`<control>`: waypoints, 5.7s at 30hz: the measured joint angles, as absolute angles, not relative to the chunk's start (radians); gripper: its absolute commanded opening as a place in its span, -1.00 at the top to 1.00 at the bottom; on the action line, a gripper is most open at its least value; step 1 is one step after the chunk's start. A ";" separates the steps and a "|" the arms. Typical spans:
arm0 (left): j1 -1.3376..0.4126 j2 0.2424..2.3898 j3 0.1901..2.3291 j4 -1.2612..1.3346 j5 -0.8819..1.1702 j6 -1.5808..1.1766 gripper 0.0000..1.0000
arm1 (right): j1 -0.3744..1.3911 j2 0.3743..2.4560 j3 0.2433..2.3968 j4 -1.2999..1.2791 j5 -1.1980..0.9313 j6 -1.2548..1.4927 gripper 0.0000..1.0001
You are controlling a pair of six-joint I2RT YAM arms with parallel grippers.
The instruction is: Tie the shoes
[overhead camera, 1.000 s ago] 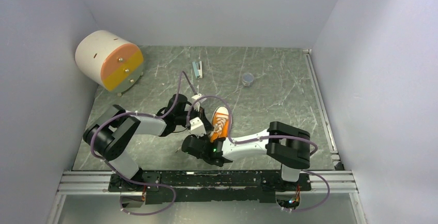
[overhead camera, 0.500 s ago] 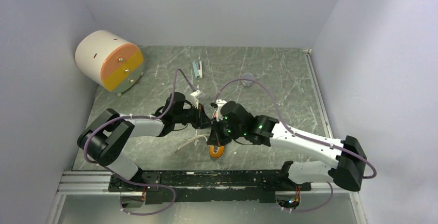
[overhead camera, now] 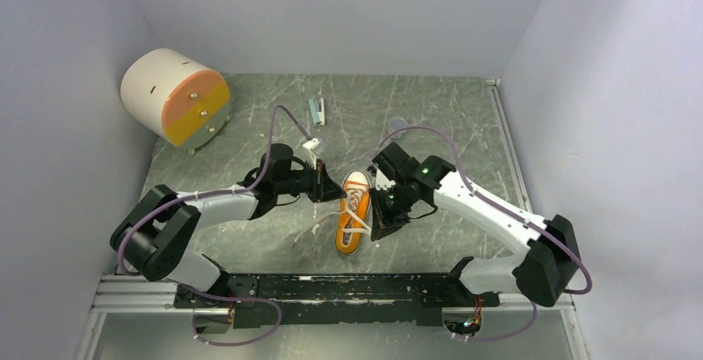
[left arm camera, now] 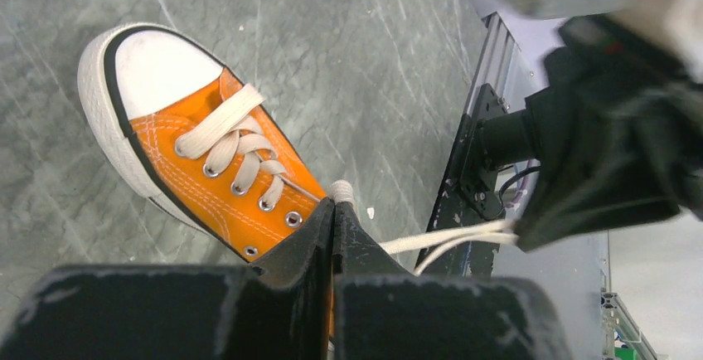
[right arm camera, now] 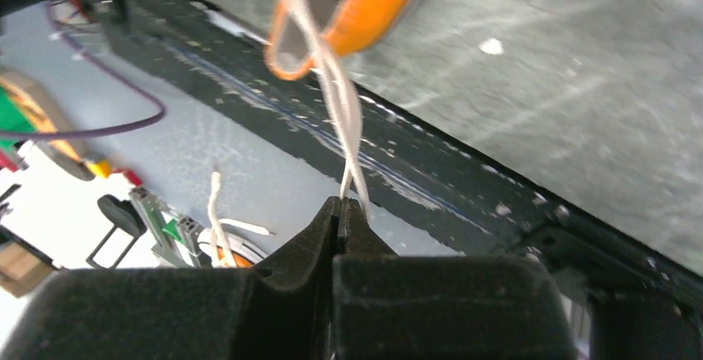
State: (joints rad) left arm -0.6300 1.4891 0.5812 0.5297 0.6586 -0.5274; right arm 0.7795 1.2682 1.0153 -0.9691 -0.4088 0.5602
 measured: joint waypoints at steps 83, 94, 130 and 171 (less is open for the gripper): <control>-0.530 1.337 0.573 0.164 0.699 -0.352 0.71 | 0.577 1.237 0.504 0.053 -0.692 0.343 1.00; -0.530 1.326 0.721 -0.010 0.652 -0.202 -0.83 | 0.577 1.300 0.514 0.046 -0.720 0.379 1.00; -0.587 1.760 0.776 0.310 1.035 -0.203 -0.22 | 0.577 1.326 0.550 0.039 -0.719 0.382 1.00; -0.591 1.684 0.730 0.349 0.963 -0.256 0.91 | 0.575 1.424 0.791 -0.206 -0.576 0.268 0.24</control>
